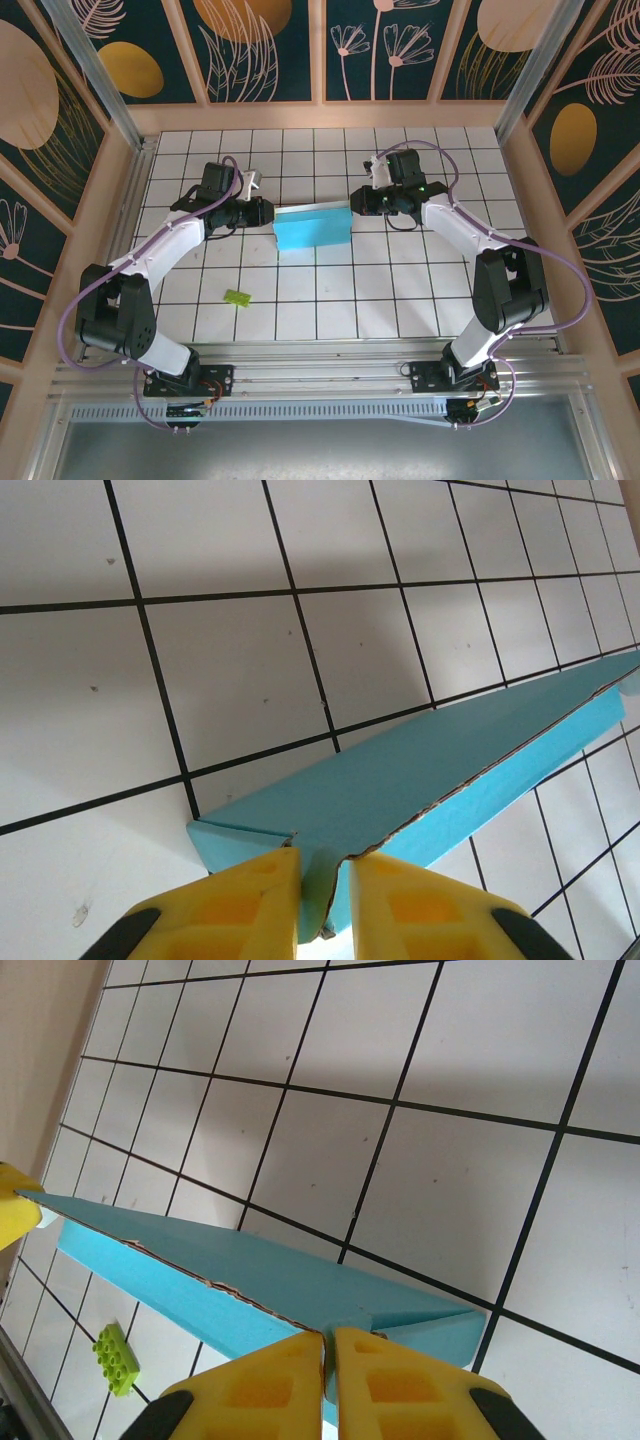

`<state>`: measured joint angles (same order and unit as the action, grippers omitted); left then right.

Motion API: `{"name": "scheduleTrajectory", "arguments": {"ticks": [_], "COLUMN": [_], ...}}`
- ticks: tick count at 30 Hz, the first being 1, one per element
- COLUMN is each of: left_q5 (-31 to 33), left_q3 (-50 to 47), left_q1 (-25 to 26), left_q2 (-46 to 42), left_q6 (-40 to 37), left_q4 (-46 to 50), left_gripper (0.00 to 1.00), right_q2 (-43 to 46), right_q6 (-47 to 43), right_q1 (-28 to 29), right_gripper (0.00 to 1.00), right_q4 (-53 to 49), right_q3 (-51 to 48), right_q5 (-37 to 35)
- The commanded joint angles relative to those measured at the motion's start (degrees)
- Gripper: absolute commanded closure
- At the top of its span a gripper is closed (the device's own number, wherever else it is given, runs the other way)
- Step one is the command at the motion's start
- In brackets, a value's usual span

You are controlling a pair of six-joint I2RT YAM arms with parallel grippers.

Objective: Fold the paper box

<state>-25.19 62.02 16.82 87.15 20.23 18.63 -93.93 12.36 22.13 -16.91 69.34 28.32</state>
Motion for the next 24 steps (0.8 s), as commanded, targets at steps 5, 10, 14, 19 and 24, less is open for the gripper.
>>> {"name": "scheduleTrajectory", "arguments": {"ticks": [5, 10, 14, 19, 24], "left_q5": [-0.12, -0.39, 0.01, 0.27, -0.90], "left_q3": [1.12, 1.75, 1.88, 1.90, 1.94], "left_q1": [0.14, 0.07, 0.14, 0.08, 0.13], "left_q2": [-0.80, -0.76, -0.58, -0.55, -0.41], "left_q6": [0.06, 0.12, 0.02, 0.14, 1.14], "left_q4": [0.69, 0.92, 1.21, 1.32, 0.48], "left_gripper": [0.81, 0.81, 0.80, 0.81, 0.84], "right_q2": [1.19, 1.36, 1.43, 1.42, 1.79], "right_q6": [0.15, 0.21, 0.08, 0.25, 1.55], "right_q1": [0.46, 0.51, 0.46, 0.48, 0.55], "right_gripper": [0.88, 0.88, 0.88, 0.89, 0.89], "right_q4": [1.17, 1.28, 1.35, 1.34, 2.32], "right_q3": [-0.87, -1.14, -1.15, -1.14, -1.58], "right_q5": [0.77, 0.86, 0.78, 0.90, 0.99]}}
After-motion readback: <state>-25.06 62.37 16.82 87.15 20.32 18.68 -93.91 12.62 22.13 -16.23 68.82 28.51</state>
